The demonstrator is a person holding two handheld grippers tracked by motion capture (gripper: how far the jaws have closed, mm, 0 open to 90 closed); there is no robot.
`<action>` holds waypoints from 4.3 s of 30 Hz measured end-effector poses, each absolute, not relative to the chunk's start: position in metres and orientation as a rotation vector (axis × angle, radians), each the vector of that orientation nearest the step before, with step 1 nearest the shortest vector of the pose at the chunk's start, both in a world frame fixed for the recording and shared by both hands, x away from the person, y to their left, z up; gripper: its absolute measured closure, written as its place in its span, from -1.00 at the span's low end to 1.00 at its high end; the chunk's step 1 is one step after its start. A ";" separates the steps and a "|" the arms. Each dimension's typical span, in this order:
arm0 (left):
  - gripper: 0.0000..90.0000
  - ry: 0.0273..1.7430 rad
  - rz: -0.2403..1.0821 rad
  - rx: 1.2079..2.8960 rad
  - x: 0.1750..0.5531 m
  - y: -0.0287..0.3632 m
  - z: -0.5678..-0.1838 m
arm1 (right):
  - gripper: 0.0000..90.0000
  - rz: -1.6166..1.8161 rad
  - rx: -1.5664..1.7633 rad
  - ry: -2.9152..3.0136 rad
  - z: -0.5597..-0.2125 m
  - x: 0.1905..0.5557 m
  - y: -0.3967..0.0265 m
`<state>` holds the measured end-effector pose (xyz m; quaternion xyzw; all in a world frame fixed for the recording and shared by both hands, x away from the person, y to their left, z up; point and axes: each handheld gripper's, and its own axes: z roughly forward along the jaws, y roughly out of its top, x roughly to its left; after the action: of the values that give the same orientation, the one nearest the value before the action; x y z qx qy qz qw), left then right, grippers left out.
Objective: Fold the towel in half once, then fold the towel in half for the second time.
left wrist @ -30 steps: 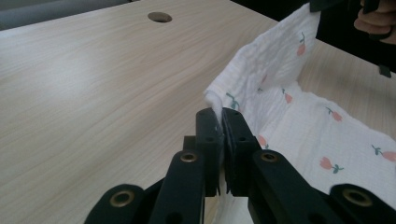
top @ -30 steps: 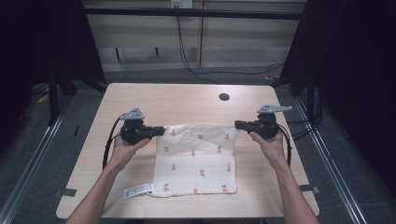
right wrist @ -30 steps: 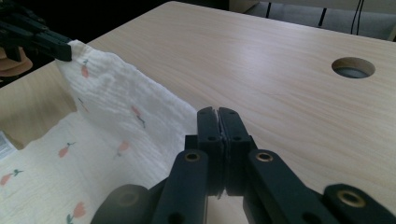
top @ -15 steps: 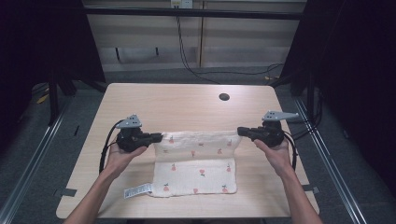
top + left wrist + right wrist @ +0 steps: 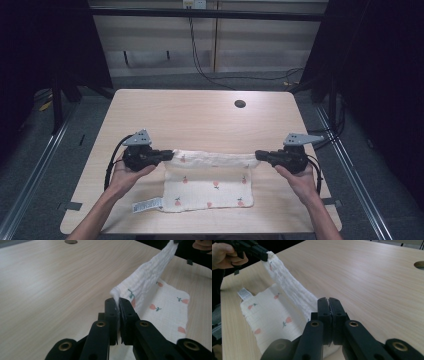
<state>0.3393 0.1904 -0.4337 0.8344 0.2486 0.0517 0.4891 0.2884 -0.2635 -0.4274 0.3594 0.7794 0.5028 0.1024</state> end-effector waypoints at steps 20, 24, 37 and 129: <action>0.90 0.565 -0.007 2.076 0.298 0.197 -0.448 | 0.97 1.383 1.020 2.386 -0.443 0.250 -0.254; 0.89 0.550 -0.023 2.079 0.289 0.198 -0.455 | 0.96 1.371 1.048 2.400 -0.452 0.247 -0.256; 0.84 0.534 -0.111 2.210 0.273 0.189 -0.484 | 0.94 1.269 1.055 2.519 -0.480 0.235 -0.250; -0.01 0.686 -0.003 2.184 0.353 0.159 -0.461 | 0.23 1.292 0.902 2.667 -0.471 0.254 -0.156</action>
<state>0.3525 0.1590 -0.4610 0.8688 0.2728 -0.0010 0.4133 0.2536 -0.1557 -0.4711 0.2913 0.8608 0.4169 0.0220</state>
